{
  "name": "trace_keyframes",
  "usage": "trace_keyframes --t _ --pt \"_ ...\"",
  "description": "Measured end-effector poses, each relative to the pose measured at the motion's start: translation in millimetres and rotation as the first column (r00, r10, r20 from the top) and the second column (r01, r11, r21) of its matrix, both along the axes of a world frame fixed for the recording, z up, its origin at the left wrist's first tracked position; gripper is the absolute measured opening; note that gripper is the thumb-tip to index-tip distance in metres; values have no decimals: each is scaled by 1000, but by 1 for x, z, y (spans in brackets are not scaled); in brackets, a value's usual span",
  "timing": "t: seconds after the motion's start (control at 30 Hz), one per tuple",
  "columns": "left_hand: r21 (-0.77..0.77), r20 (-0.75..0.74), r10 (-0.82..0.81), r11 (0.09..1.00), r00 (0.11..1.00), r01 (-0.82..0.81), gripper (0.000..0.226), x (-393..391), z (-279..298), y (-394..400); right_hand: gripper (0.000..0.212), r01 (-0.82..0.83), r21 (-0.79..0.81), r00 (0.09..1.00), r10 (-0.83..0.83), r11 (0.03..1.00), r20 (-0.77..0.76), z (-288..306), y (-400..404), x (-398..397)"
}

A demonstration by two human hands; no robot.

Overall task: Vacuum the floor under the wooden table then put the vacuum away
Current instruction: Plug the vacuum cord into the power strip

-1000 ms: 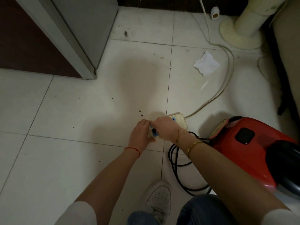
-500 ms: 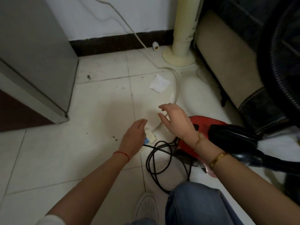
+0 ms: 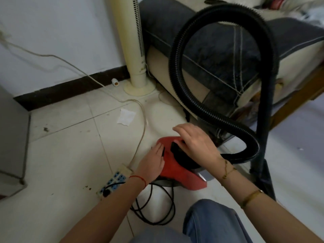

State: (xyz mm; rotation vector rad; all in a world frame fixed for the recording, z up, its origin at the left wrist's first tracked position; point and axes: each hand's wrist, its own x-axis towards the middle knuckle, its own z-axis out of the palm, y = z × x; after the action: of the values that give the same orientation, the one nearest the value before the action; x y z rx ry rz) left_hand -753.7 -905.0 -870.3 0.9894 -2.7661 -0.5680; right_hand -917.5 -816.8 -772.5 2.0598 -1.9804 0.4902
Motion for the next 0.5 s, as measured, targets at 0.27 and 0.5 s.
trace_keyframes --t 0.27,0.5 --pt "53 40 42 998 998 -44 50 -6 -14 10 43 131 397 963 -211 908 165 -39 13 -26" --pt "100 -8 191 977 982 -189 49 -8 -15 10 33 177 346 940 -262 922 219 -48 10 -29"
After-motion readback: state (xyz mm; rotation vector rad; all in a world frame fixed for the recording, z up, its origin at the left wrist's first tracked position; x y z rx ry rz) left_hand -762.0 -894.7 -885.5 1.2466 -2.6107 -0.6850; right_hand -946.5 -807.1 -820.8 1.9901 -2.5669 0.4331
